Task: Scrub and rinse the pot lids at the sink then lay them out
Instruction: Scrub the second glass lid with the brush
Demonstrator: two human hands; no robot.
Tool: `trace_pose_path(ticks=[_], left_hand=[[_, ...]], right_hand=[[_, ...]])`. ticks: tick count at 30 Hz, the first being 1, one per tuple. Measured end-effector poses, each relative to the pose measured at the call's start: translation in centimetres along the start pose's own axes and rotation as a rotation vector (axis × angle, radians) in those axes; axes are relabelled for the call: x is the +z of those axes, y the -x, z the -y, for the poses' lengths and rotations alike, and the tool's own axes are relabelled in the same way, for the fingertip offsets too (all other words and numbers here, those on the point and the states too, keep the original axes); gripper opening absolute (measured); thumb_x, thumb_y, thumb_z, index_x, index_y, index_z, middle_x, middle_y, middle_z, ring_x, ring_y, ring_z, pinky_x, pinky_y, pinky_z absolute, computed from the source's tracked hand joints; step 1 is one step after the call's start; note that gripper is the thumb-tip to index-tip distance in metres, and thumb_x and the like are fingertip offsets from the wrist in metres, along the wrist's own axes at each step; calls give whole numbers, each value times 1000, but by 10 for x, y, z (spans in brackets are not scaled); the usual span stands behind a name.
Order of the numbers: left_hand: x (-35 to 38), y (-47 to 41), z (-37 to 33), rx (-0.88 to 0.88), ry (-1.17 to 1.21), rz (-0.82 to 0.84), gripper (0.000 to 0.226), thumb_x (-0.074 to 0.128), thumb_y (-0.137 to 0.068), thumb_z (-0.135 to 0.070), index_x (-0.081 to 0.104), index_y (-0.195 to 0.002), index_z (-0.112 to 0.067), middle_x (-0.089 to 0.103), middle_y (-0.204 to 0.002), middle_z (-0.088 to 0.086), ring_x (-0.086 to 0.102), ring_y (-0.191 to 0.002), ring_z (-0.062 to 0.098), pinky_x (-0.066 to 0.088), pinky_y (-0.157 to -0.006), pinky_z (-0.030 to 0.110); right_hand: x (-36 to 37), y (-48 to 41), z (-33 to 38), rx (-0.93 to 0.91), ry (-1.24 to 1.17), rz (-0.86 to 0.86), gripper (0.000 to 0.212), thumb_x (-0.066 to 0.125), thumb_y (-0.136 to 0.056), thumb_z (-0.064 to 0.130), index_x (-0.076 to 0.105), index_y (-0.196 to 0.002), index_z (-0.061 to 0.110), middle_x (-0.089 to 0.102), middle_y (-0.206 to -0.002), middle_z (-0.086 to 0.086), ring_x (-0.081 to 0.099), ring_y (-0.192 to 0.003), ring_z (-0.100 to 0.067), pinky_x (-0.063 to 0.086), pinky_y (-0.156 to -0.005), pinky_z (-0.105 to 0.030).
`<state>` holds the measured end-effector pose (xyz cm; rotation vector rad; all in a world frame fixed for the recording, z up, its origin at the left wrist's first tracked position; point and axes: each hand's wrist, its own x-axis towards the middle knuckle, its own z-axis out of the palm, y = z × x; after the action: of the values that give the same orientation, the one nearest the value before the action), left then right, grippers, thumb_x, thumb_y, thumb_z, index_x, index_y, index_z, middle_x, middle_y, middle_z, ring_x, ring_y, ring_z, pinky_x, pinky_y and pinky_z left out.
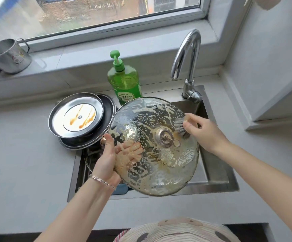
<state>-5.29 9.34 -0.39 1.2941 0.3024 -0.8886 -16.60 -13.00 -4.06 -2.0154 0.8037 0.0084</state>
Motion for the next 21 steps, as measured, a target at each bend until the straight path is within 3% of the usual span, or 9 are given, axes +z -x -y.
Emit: trace_pose_path(ticks=[2, 4, 6, 10, 12, 15, 17, 19, 21], left_hand=[[0, 1, -1, -10, 6, -2, 67, 33, -86, -61, 60, -88, 0, 72, -75, 16, 70, -62, 24, 57, -56, 32], [-1, 2, -2, -12, 20, 4, 66, 32, -88, -59, 59, -87, 1, 72, -73, 16, 70, -60, 23, 57, -52, 30], [0, 2, -2, -6, 23, 13, 64, 33, -88, -58, 59, -85, 1, 71, -71, 15, 69, -58, 23, 57, -49, 29], [3, 2, -3, -16, -15, 5, 64, 35, -87, -57, 60, -85, 1, 71, -70, 16, 69, -57, 23, 55, -45, 27], [0, 2, -3, -30, -16, 6, 64, 35, -86, -58, 59, -87, 2, 71, -72, 16, 69, -58, 24, 55, -47, 28], [0, 2, -3, -34, -27, 30, 64, 35, -87, -57, 58, -88, 3, 70, -70, 16, 69, -56, 24, 55, -46, 28], [4, 2, -2, -35, -57, 46, 64, 36, -87, -56, 58, -89, 5, 70, -69, 16, 69, -55, 23, 56, -47, 29], [7, 1, -2, -36, -72, 55, 64, 35, -87, -54, 58, -89, 6, 70, -67, 16, 68, -53, 23, 54, -43, 26], [6, -1, -2, -37, -63, 66, 63, 39, -83, -54, 57, -88, 6, 70, -67, 16, 68, -53, 22, 54, -44, 26]], right_hand=[[4, 9, 10, -66, 17, 72, 27, 47, -94, 43, 53, -120, 41, 54, -86, 25, 47, -72, 3, 41, -69, -26], [-3, -2, 3, -26, -12, 3, 27, 46, -94, 44, 55, -119, 38, 60, -110, 19, 56, -97, -5, 42, -82, -30], [-10, -11, -2, 106, -50, -82, 37, 45, -95, 43, 52, -128, 31, 55, -132, 6, 49, -121, -18, 37, -95, -35], [7, -6, 13, -66, -29, 88, 34, 47, -93, 45, 54, -123, 31, 57, -128, 9, 53, -115, -18, 43, -97, -43], [1, -14, 14, -33, -33, 64, 37, 46, -92, 48, 52, -127, 35, 54, -131, 13, 49, -117, -13, 41, -96, -37], [-11, -28, 8, 103, 1, -45, 40, 42, -94, 46, 53, -128, 27, 56, -115, 8, 49, -106, -15, 37, -88, -33], [-1, -25, 19, -8, 41, 46, 32, 43, -94, 46, 54, -121, 34, 54, -110, 12, 50, -105, -14, 41, -87, -34], [11, -17, 35, -127, 64, 161, 29, 45, -93, 48, 53, -120, 41, 57, -112, 13, 53, -105, -16, 46, -89, -39], [6, -24, 34, -85, 37, 136, 36, 45, -93, 48, 51, -127, 37, 58, -126, 7, 53, -114, -19, 44, -95, -41]])
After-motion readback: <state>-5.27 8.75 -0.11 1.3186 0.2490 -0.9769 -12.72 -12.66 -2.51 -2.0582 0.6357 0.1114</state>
